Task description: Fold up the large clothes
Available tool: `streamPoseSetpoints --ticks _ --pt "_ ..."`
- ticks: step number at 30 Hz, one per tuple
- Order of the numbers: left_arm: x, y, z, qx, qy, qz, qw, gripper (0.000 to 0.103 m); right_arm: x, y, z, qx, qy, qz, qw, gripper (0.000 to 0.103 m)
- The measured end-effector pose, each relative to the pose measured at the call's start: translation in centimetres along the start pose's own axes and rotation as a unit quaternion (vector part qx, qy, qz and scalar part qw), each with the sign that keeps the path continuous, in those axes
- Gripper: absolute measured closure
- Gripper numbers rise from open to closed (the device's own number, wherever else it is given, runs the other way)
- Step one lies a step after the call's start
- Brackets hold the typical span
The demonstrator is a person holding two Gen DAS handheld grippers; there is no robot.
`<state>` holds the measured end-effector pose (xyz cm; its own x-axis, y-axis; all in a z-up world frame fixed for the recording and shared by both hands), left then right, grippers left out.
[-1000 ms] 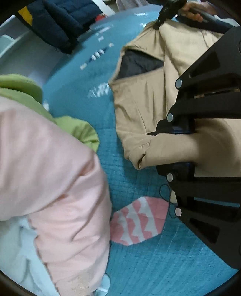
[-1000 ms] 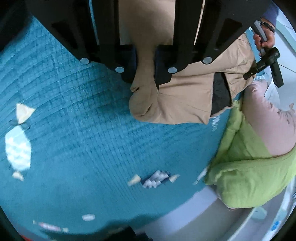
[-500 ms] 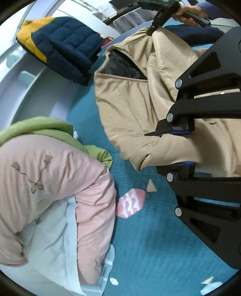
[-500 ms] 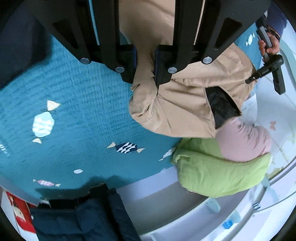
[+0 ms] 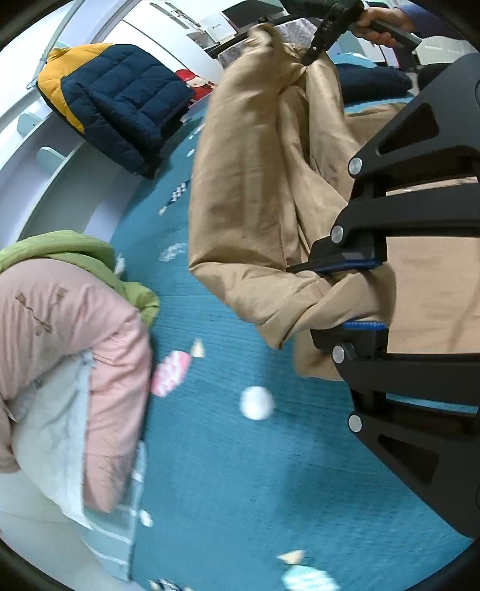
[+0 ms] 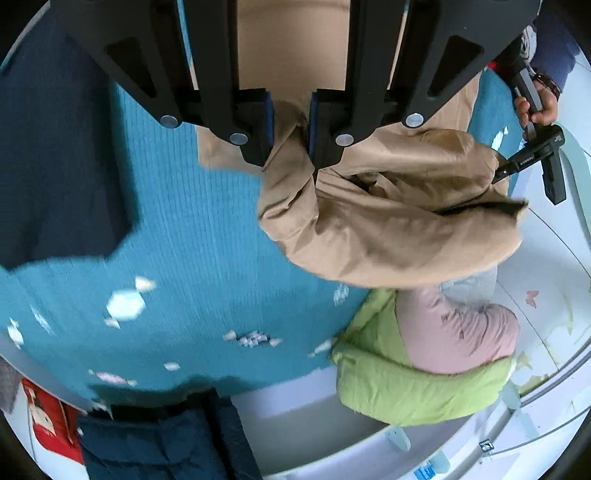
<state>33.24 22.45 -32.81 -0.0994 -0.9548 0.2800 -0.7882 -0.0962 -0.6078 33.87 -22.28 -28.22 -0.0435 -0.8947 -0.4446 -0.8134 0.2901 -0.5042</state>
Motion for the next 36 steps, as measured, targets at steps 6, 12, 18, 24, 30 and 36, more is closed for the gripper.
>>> streamPoseSetpoints --ticks 6,12,18,24,30,36 --pt "0.4 5.6 -1.3 -0.019 -0.001 -0.011 0.9998 0.085 1.0 5.3 -0.9 -0.047 0.028 0.026 0.998 0.090" --pt "0.0 10.3 -2.5 -0.031 -0.005 -0.028 0.9991 0.084 2.8 9.7 -1.1 -0.088 0.050 0.063 0.993 0.090" --pt "0.3 13.2 -2.8 -0.058 -0.024 -0.006 0.9980 0.081 3.5 12.9 -0.6 -0.141 0.082 0.058 0.985 0.084" --pt "1.1 12.8 -5.2 -0.079 -0.046 0.037 0.9951 0.056 3.0 13.3 -3.1 -0.155 0.094 0.031 0.983 0.070" --pt "1.8 11.5 -9.1 -0.075 -0.096 0.038 0.9918 0.047 2.3 12.5 -7.9 -0.122 0.096 0.013 0.988 0.060" --pt "6.6 8.5 -13.0 0.007 -0.107 0.076 0.9914 0.040 -1.8 10.8 -7.9 -0.092 0.046 0.001 0.995 0.060"
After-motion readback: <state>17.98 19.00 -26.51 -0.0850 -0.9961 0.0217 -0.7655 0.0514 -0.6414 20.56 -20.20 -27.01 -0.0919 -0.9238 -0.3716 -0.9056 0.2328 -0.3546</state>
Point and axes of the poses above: each gripper's, at about its wrist camera, not at the fingertips, and z roughly the way its jaws point, x to its right, y to its underside, the point moved 3 cm from there along z, roughly the way its jaws point, and after that the axes turned 9 degrees about z, right-handed, at the moved point
